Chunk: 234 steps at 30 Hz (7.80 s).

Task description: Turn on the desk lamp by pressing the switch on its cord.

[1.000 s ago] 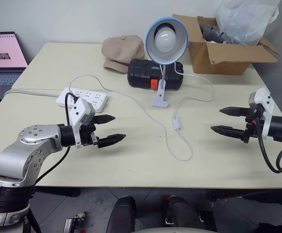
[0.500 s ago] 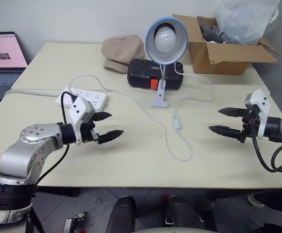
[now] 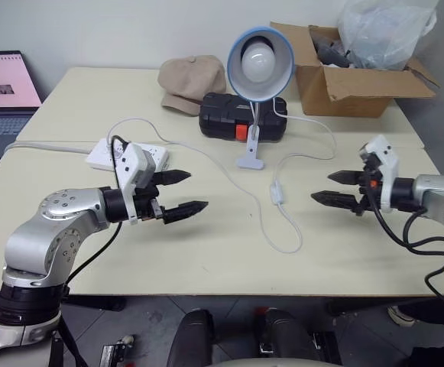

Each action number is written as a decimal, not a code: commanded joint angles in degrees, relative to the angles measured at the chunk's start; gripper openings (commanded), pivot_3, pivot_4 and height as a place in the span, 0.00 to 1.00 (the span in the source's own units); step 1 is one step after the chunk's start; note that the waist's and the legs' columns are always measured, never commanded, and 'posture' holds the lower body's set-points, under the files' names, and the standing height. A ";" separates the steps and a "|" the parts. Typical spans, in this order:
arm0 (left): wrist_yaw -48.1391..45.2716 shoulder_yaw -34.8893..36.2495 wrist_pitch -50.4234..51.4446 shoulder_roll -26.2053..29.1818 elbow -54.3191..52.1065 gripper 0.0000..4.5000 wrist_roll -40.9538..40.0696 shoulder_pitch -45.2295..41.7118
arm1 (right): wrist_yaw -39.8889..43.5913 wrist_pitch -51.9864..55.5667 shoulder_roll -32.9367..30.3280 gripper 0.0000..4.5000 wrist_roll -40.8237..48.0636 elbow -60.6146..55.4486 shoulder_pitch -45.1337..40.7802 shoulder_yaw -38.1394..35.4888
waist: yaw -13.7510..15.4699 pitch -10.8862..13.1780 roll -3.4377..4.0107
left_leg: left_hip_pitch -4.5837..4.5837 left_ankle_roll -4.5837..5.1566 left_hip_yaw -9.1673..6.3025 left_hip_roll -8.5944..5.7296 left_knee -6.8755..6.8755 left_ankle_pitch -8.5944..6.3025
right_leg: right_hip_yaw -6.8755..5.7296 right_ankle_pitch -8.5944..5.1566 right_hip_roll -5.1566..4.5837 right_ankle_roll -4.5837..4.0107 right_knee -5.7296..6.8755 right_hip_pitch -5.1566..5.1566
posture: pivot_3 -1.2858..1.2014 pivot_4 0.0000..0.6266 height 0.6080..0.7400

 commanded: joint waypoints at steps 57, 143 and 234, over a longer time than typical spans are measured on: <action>0.44 -2.08 -5.80 -2.65 2.20 1.00 2.98 1.79 | -3.11 -2.17 23.60 0.09 -14.89 53.78 -31.86 -0.22 | -0.03 0.01 0.02 | -0.15 0.03 0.04 0.03 -0.02 0.00 | -0.02 0.12 0.02 -0.17 -0.04 -0.13 | 0.52 0.24 1.00; 12.94 2.63 21.82 -24.72 9.67 1.00 -28.81 -15.78 | -21.84 23.18 26.83 0.09 31.07 -2.22 -19.84 -19.71 | 0.00 0.01 0.01 | -0.27 0.04 -0.13 0.00 -0.03 0.00 | -0.14 0.04 0.03 0.01 -0.09 -0.13 | 0.52 0.24 1.00; -5.25 -8.34 -6.35 2.07 -1.95 1.00 2.83 1.40 | -37.97 0.91 29.99 0.09 7.11 14.66 -8.83 -5.05 | 0.06 0.08 0.12 | -0.56 0.05 0.01 0.02 -0.20 -0.01 | -0.02 0.02 0.02 0.01 -0.22 -0.56 | 0.52 0.24 1.00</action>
